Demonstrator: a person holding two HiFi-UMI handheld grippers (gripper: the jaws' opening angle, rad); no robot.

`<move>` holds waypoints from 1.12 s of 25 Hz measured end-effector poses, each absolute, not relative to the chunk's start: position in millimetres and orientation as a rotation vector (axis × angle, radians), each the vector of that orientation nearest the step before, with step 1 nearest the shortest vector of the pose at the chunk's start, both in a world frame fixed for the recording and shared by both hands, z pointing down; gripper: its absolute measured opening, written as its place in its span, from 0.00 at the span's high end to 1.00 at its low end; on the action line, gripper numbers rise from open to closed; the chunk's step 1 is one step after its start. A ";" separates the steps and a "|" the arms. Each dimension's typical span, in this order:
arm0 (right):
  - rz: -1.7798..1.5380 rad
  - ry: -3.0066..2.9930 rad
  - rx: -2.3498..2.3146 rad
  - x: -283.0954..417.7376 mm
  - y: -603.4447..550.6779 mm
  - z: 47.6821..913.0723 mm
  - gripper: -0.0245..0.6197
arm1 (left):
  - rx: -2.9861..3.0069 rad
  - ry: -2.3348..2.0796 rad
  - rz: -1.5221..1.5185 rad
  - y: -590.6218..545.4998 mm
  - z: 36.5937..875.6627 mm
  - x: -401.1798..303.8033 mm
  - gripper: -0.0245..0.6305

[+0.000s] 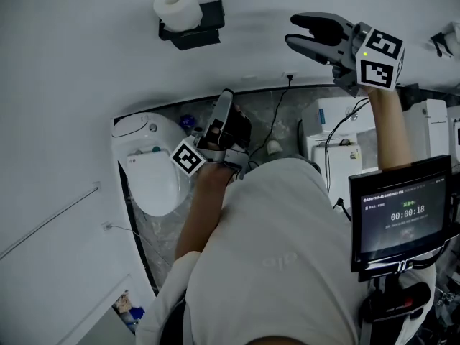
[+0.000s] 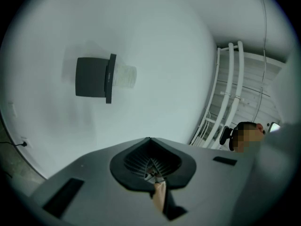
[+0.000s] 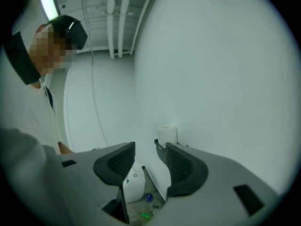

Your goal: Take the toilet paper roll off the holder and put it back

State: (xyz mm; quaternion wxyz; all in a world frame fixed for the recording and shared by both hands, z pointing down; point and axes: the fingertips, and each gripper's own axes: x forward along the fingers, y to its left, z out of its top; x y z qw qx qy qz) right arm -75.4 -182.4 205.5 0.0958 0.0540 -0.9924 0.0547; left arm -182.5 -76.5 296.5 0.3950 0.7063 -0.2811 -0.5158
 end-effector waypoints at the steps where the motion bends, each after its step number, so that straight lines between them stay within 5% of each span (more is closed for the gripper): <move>1: 0.203 -2.969 0.176 -71.5 -179.0 208.3 0.64 | 1.792 -0.702 -1.299 -78.1 297.5 -178.5 0.96; 28: 1.303 -3.369 0.841 20.3 -138.9 300.4 0.64 | 1.766 -0.527 -1.152 -111.1 321.1 -117.1 0.96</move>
